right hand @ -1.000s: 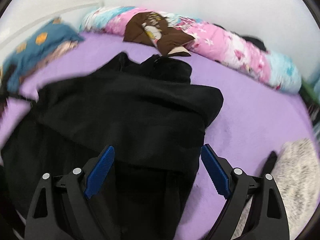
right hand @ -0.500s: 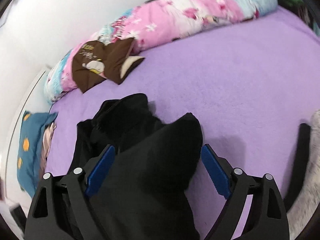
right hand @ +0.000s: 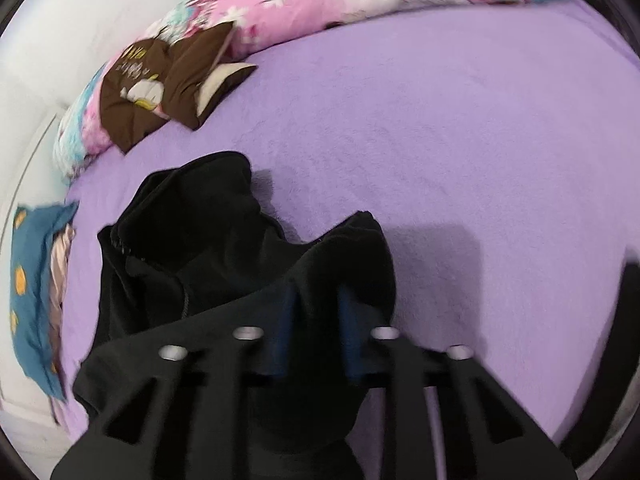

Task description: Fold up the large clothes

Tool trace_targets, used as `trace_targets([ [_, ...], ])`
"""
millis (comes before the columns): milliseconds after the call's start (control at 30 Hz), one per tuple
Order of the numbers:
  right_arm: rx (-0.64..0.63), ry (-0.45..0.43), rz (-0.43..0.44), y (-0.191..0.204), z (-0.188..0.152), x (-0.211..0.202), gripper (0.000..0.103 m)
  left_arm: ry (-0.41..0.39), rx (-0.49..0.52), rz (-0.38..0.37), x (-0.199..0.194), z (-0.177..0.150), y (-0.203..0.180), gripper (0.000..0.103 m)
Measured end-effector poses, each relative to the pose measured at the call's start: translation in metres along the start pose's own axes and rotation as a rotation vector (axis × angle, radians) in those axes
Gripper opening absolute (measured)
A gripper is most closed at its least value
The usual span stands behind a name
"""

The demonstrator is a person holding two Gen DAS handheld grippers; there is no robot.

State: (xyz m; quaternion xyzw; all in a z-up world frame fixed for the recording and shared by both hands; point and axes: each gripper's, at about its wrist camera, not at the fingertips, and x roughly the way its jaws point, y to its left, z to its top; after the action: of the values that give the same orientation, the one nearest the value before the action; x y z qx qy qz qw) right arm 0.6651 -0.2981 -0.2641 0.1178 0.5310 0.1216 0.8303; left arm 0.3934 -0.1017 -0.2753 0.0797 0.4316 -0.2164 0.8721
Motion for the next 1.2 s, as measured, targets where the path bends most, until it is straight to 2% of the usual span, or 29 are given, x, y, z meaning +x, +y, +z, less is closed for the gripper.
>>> trace_targets([
  [33, -0.021, -0.007, 0.001, 0.003, 0.001, -0.002, 0.010, 0.014, 0.024, 0.027, 0.009, -0.003, -0.005, 0.063],
  [133, -0.062, -0.023, 0.001, 0.010, 0.008, -0.006, 0.009, 0.036, 0.033, 0.033, 0.021, -0.010, -0.006, 0.058],
  [300, -0.114, -0.011, -0.019, 0.023, 0.030, 0.005, 0.009, 0.052, 0.035, 0.026, 0.028, -0.010, -0.006, 0.058],
  [433, -0.174, 0.001, -0.094, 0.036, 0.042, 0.026, 0.009, 0.054, 0.040, 0.025, 0.026, -0.013, -0.003, 0.058],
  [500, -0.180, 0.035, -0.124, 0.032, 0.040, 0.043, 0.009, 0.061, 0.047, 0.024, 0.025, -0.014, -0.004, 0.058],
  [567, -0.188, 0.040, -0.154, 0.031, 0.031, 0.050, 0.010, 0.058, 0.033, 0.005, 0.017, -0.014, -0.001, 0.058],
  [667, -0.205, 0.010, -0.192, 0.035, 0.018, 0.039, 0.015, 0.035, -0.019, -0.042, -0.002, -0.010, 0.008, 0.058],
  [733, -0.202, -0.016, -0.227, 0.035, 0.010, 0.020, 0.036, 0.013, -0.022, -0.041, -0.018, -0.008, 0.012, 0.058],
  [767, -0.192, -0.031, -0.215, 0.034, 0.004, 0.008, 0.052, -0.001, -0.025, -0.042, -0.028, -0.008, 0.015, 0.059],
  [800, -0.190, -0.047, -0.214, 0.035, -0.002, -0.003, 0.056, -0.012, -0.038, -0.044, -0.040, -0.009, 0.019, 0.059],
  [933, -0.217, -0.083, -0.213, 0.045, -0.042, -0.048, 0.056, -0.019, -0.130, -0.038, -0.076, -0.017, 0.035, 0.068],
  [1000, -0.201, -0.108, -0.185, 0.050, -0.063, -0.070, 0.062, -0.017, -0.162, -0.021, -0.094, -0.023, 0.039, 0.070],
  [1100, -0.182, -0.122, -0.157, 0.055, -0.097, -0.100, 0.064, -0.036, -0.192, 0.003, -0.124, -0.035, 0.042, 0.079],
  [1167, -0.191, -0.120, -0.147, 0.060, -0.121, -0.116, 0.066, -0.052, -0.195, 0.026, -0.140, -0.040, 0.043, 0.088],
  [1200, -0.198, -0.120, -0.149, 0.064, -0.131, -0.123, 0.068, -0.057, -0.197, 0.037, -0.148, -0.043, 0.044, 0.088],
])
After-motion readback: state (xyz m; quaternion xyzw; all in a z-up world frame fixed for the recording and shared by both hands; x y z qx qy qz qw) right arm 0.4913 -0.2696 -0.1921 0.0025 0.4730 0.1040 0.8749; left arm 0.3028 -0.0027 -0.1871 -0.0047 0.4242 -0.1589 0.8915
